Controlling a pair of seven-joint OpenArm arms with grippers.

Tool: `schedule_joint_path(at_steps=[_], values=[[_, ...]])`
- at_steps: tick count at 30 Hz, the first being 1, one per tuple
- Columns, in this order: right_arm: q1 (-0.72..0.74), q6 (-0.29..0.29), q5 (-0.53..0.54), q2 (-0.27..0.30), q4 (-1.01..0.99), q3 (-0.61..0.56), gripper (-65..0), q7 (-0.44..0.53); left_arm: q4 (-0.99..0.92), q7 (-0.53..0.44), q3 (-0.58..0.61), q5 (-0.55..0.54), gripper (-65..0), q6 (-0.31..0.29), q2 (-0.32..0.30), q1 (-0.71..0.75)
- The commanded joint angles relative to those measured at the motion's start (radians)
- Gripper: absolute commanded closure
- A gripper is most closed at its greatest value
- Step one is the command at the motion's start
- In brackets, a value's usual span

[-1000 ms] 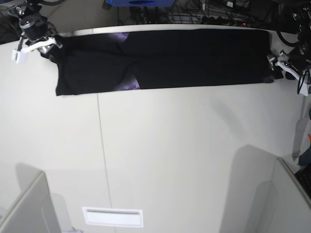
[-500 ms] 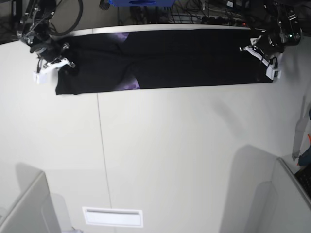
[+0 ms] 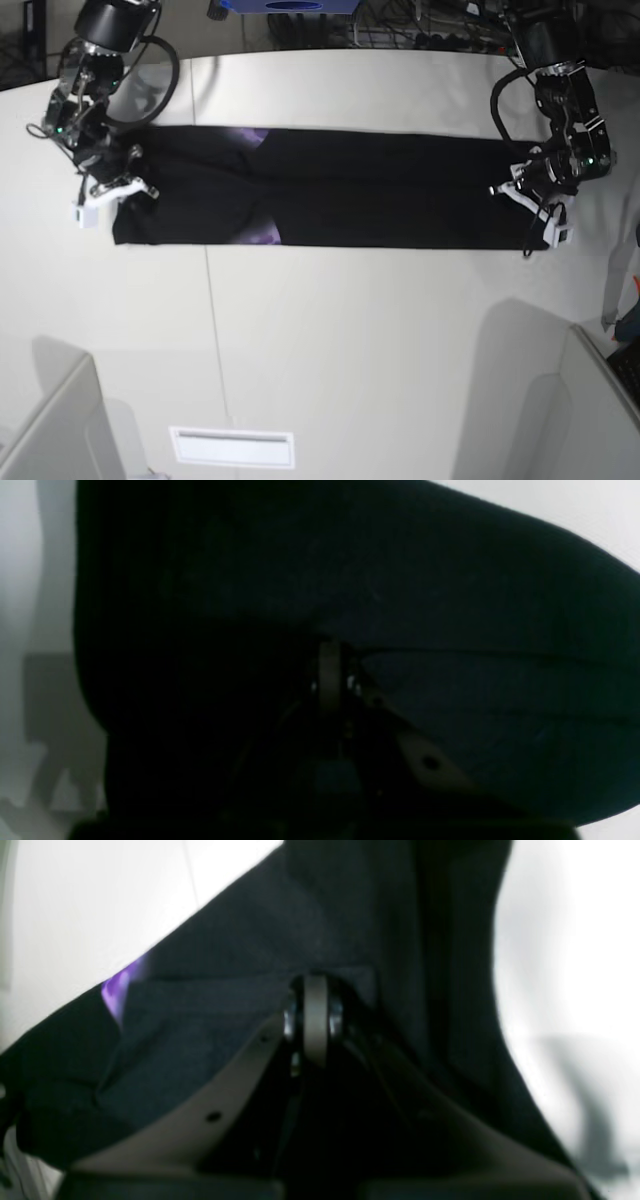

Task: Fold the T-shirt properly
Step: 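Grasp the hem end of the strip with the left gripper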

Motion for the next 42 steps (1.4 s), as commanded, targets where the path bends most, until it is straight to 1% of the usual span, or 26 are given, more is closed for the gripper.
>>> schedule_joint_path(at_steps=[1, 3, 5, 9, 12, 14, 15, 17, 18, 21, 22, 23, 24, 28, 30, 35, 36, 37, 38, 41, 42], values=[[0.012, -0.014, 0.008, 0.013, 0.016, 0.004, 0.0, 0.01, 0.004, 0.028, -0.003, 0.023, 0.0, 0.011, -0.012, -0.02], [0.012, -0.016, 0.011, 0.013, 0.047, 0.004, 0.0, 0.01, 0.012, 0.085, -0.014, 0.015, 0.0, 0.011, -0.017, -0.043], [0.004, -0.014, 0.012, 0.013, 0.105, 0.004, 0.0, 0.005, 0.073, 0.122, -0.019, 0.015, 0.0, 0.011, -0.021, -0.04], [-0.021, -0.013, 0.014, 0.004, 0.257, -0.005, 0.0, -0.072, 0.251, 0.126, -0.1, 0.012, 0.0, 0.008, -0.01, 0.003], [-0.044, -0.008, 0.022, -0.015, 0.376, -0.007, 0.0, -0.138, 0.38, 0.125, -0.154, 0.001, 0.0, 0.007, 0.02, 0.023], [-0.053, 0.02, 0.038, -0.019, 0.429, -0.007, 0.0, -0.159, 0.422, 0.123, -0.192, -0.037, 0.0, 0.007, 0.025, 0.044], [-0.062, 0.041, 0.046, -0.021, 0.449, -0.007, 0.0, -0.17, 0.428, 0.122, -0.216, -0.068, 0.0, 0.007, 0.025, 0.052], [-0.074, 0.064, 0.051, -0.021, 0.472, -0.007, 0.0, -0.182, 0.423, 0.12, -0.264, -0.119, 0.0, 0.007, 0.022, 0.069], [-0.076, 0.075, 0.051, -0.022, 0.479, -0.005, 0.0, -0.187, 0.411, 0.119, -0.289, -0.145, -4.4, 0.007, 0.026, 0.075], [-0.096, 0.081, 0.051, -0.022, 0.479, -0.005, 0.0, -0.185, 0.345, 0.117, -0.322, -0.185, -38.3, 0.007, 0.022, 0.073], [-0.1, 0.081, 0.051, -0.024, 0.479, -0.007, 0.0, -0.185, 0.313, 0.112, -0.325, -0.188, -50.7, 0.007, 0.022, 0.069], [-0.102, 0.081, 0.051, -0.024, 0.479, -0.007, 0.0, -0.185, 0.284, 0.088, -0.321, -0.189, -60.6, 0.007, 0.022, 0.067], [-0.102, 0.081, 0.051, -0.024, 0.476, -0.007, 0.0, -0.185, 0.251, 0.057, -0.318, -0.189, -65.0, 0.007, 0.022, 0.069], [-0.103, 0.081, 0.052, -0.024, 0.478, -0.007, 0.0, -0.185, 0.098, -0.042, -0.261, -0.188, -65.0, 0.007, 0.017, 0.064], [-0.103, 0.081, 0.052, -0.024, 0.478, -0.007, 0.0, -0.185, 0.037, -0.081, -0.226, -0.188, -65.0, 0.007, 0.002, 0.064], [-0.114, 0.081, 0.052, -0.022, 0.479, -0.007, 0.0, -0.185, -0.078, -0.147, -0.172, -0.188, -58.9, 0.007, -0.004, 0.061], [-0.119, 0.081, 0.054, -0.022, 0.481, -0.007, 0.0, -0.184, -0.091, -0.154, -0.154, -0.188, -56.8, 0.007, -0.009, 0.061], [-0.12, 0.081, 0.054, -0.022, 0.481, -0.007, 0.0, -0.184, -0.097, -0.158, -0.132, -0.188, -53.5, 0.007, -0.009, 0.061], [-0.123, 0.081, 0.054, -0.022, 0.481, -0.005, 0.0, -0.182, -0.097, -0.159, -0.111, -0.188, -47.7, 0.007, -0.01, 0.061], [-0.125, 0.081, 0.054, -0.022, 0.481, -0.004, 0.0, -0.182, -0.105, -0.161, -0.083, -0.188, -21.9, 0.007, -0.01, 0.061], [-0.125, 0.081, 0.054, -0.022, 0.481, -0.002, 0.0, -0.185, -0.106, -0.162, -0.088, -0.186, -12.0, 0.007, -0.01, 0.061]])
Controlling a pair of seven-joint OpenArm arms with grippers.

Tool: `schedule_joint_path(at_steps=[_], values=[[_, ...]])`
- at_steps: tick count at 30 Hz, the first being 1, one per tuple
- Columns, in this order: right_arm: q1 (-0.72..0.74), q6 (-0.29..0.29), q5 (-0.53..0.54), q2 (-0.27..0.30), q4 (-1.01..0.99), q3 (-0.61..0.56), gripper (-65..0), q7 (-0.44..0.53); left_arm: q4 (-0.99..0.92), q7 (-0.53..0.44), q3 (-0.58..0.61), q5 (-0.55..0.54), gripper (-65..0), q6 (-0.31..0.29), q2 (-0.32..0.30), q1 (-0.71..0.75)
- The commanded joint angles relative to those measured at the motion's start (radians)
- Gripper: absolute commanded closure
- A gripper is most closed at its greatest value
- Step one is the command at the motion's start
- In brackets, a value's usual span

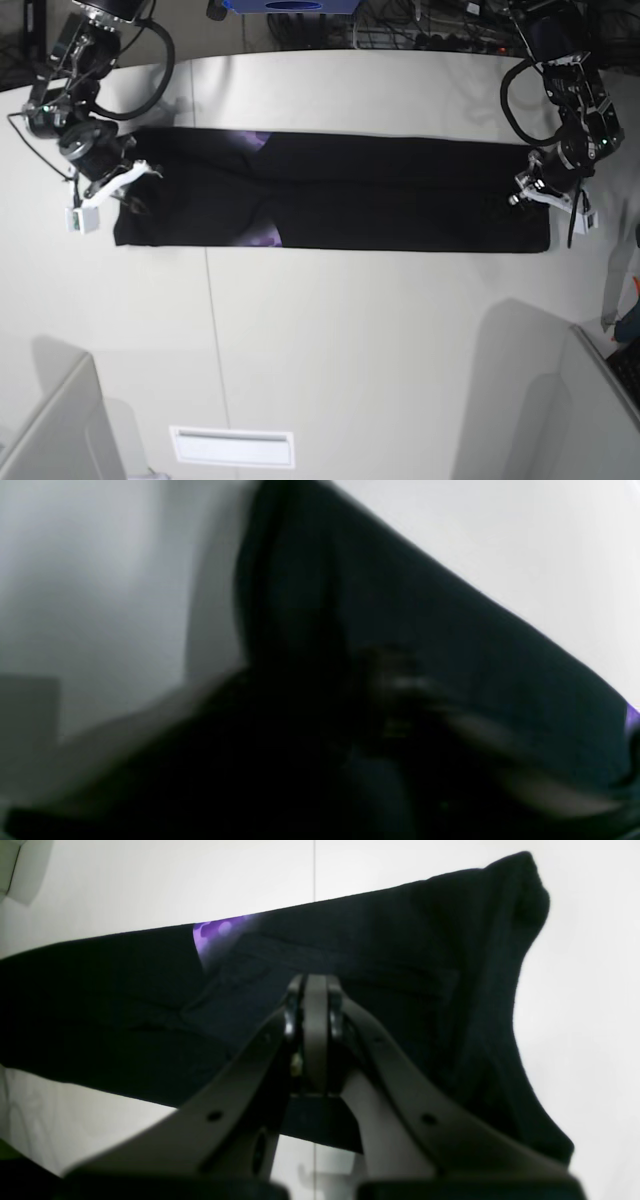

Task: Fold the T-shirt properly
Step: 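Grasp the hem end of the strip with the left gripper, then fold the hem end over toward the right gripper with the left gripper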

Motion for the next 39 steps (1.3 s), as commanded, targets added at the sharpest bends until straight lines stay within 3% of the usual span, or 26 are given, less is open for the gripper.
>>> schedule_joint_path(at_steps=[1, 2, 9, 14, 17, 21, 26, 34, 39], values=[[0.006, 0.007, 0.02, 0.011, 0.02, 0.008, 0.0, 0.018, 0.001, 0.043, -0.001, 0.027, -4.4, 0.009, -0.011, 0.005], [0.003, 0.007, 0.02, 0.011, 0.02, 0.009, 0.0, 0.018, 0.001, 0.043, -0.001, 0.027, 0.0, 0.009, -0.018, 0.005], [-0.022, 0.007, 0.021, 0.011, 0.022, 0.005, 0.0, 0.02, 0.049, 0.042, -0.001, 0.027, 0.0, 0.012, -0.1, -0.008], [-0.026, 0.007, 0.021, 0.009, 0.022, 0.003, 0.0, 0.023, 0.227, 0.051, 0.011, 0.034, 0.0, 0.015, -0.1, 0.041], [-0.026, 0.007, 0.021, 0.009, 0.022, 0.003, 0.0, 0.023, 0.356, 0.051, 0.089, 0.099, 0.0, 0.022, -0.045, 0.092], [-0.022, 0.007, 0.021, 0.009, 0.022, 0.003, 0.0, 0.02, 0.461, 0.051, 0.21, 0.223, 0.0, 0.094, 0.049, 0.129], [-0.022, 0.007, 0.021, 0.009, 0.022, 0.003, 0.0, 0.02, 0.481, 0.051, 0.364, 0.326, 0.0, 0.118, 0.146, 0.095], [-0.022, 0.007, 0.021, 0.009, 0.022, 0.006, 0.0, 0.02, 0.362, 0.051, 0.508, 0.357, 0.0, 0.157, 0.227, -0.005], [-0.02, 0.007, 0.021, 0.012, 0.022, 0.008, 0.0, 0.02, 0.296, 0.051, 0.525, 0.363, 0.0, 0.157, 0.268, -0.038]])
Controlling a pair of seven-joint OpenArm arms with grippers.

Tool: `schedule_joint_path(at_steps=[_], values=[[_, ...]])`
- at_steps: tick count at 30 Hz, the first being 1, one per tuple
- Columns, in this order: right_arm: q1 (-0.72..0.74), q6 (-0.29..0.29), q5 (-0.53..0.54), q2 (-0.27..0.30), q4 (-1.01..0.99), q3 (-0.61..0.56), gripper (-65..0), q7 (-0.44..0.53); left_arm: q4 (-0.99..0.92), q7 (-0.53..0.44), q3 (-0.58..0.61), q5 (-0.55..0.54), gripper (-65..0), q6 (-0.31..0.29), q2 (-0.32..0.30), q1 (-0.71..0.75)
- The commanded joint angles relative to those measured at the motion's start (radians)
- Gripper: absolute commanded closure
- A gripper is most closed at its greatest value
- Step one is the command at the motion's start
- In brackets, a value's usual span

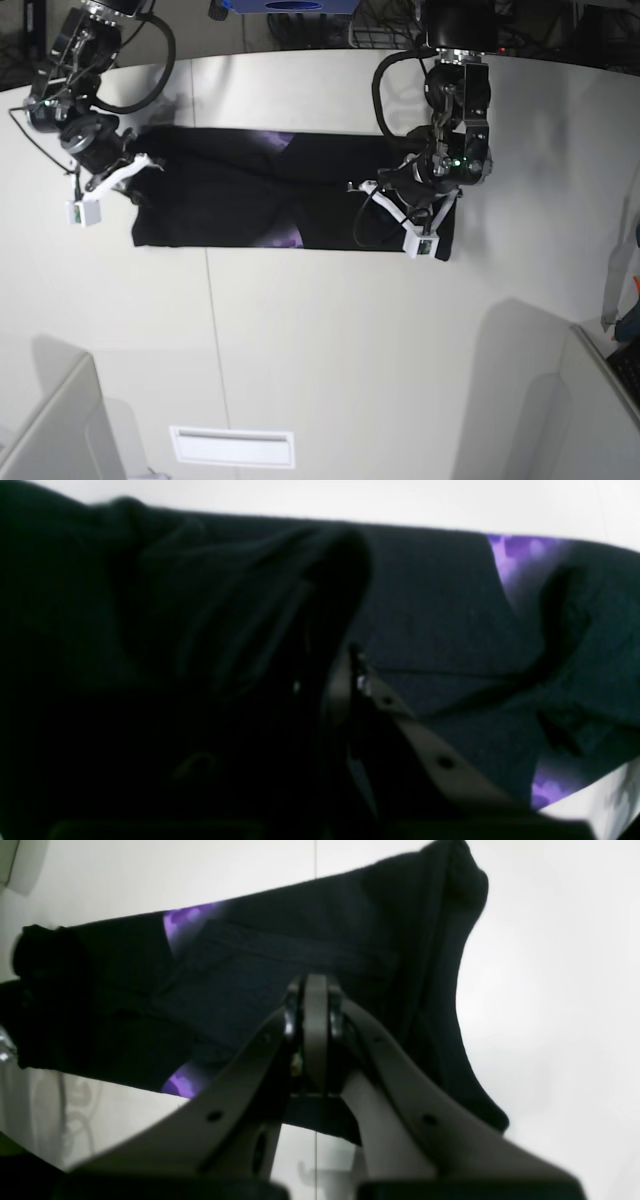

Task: Fold the T-shirt properly
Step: 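Fold the hem end over toward the right gripper with the left gripper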

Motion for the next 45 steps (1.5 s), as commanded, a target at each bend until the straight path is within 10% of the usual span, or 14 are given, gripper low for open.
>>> schedule_joint_path(at_steps=[1, 45], values=[[0.008, 0.007, 0.017, 0.014, 0.019, 0.009, 0.0, 0.019, 0.017, -0.013, 0.005, -0.018, 0.0, -0.004, 0.005, -0.021], [0.031, -0.001, 0.011, 0.011, 0.01, 0.003, 0.0, 0.018, 0.085, 0.18, 0.038, -0.033, 0.0, -0.004, 0.137, -0.075]])
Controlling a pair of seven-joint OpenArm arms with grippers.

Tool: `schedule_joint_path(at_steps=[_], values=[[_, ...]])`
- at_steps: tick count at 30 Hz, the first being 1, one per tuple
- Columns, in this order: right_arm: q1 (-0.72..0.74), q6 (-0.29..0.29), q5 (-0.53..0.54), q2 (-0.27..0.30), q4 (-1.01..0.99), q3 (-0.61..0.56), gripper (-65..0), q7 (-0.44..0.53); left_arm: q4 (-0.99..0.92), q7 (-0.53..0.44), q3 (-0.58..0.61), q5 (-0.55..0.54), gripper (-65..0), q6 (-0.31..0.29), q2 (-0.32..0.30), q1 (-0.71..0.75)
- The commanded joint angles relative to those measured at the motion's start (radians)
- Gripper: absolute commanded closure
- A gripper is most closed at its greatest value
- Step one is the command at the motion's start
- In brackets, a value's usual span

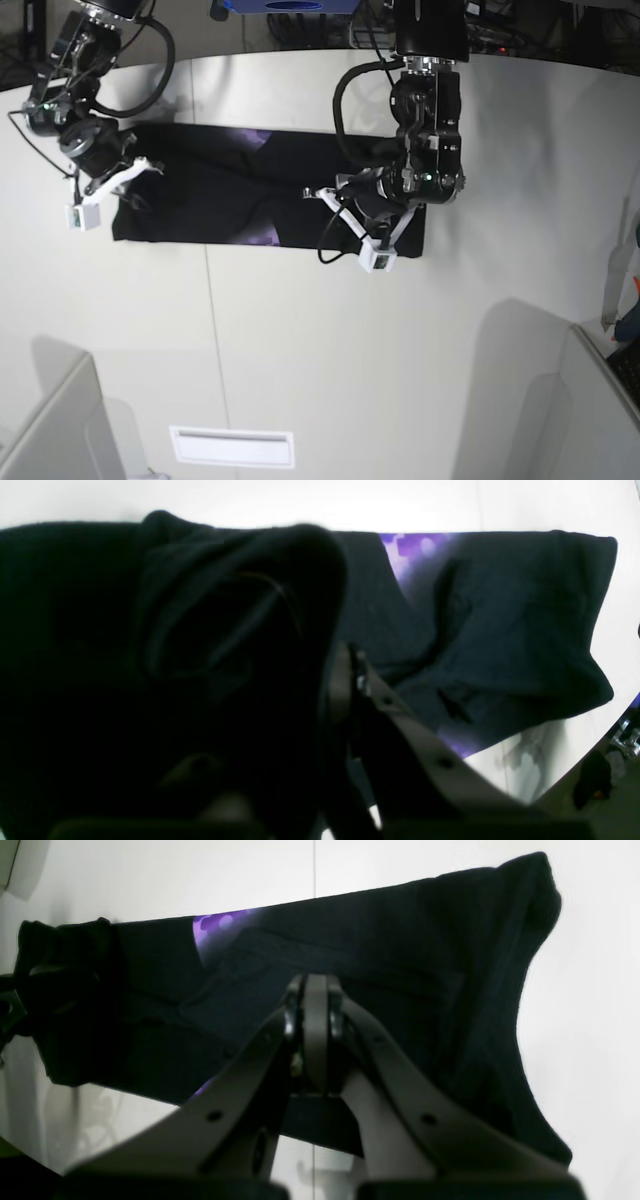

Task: Fold the T-shirt properly
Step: 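Fold the hem end over toward the right gripper with the left gripper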

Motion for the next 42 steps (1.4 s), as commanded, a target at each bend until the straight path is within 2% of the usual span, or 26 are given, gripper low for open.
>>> schedule_joint_path(at_steps=[1, 4, 6, 9, 11, 38, 39, 42], values=[[0.014, 0.001, 0.018, 0.011, 0.014, 0.002, 0.0, 0.022, 0.016, -0.015, 0.003, -0.046, 0.0, -0.004, 0.009, -0.016], [0.017, 0.001, 0.018, 0.011, 0.014, 0.002, 0.0, 0.022, 0.014, -0.015, -0.002, -0.133, 0.0, -0.002, 0.008, -0.017], [0.017, 0.001, 0.018, 0.011, 0.014, 0.002, 0.0, 0.022, 0.013, -0.015, -0.002, -0.144, 0.0, 0.004, 0.006, -0.019], [0.017, 0.001, 0.018, 0.011, 0.014, 0.002, 0.0, 0.022, 0.011, -0.015, 0.004, -0.151, 0.0, 0.07, 0.006, -0.032], [0.017, 0.001, 0.018, 0.011, 0.014, 0.002, 0.0, 0.022, -0.007, -0.015, 0.004, -0.155, 0.0, 0.085, 0.006, -0.039], [0.017, 0.001, 0.018, 0.009, 0.014, 0.002, 0.0, 0.022, -0.038, -0.016, 0.004, -0.155, 0.0, 0.085, 0.006, -0.04], [0.017, 0.001, 0.018, 0.009, 0.014, 0.002, 0.0, 0.022, -0.038, -0.016, 0.004, -0.155, -2.1, 0.085, 0.006, -0.04], [0.017, 0.001, 0.018, 0.009, 0.014, 0.002, 0.0, 0.022, -0.038, -0.016, 0.004, -0.155, -14.6, 0.085, 0.006, -0.04]])
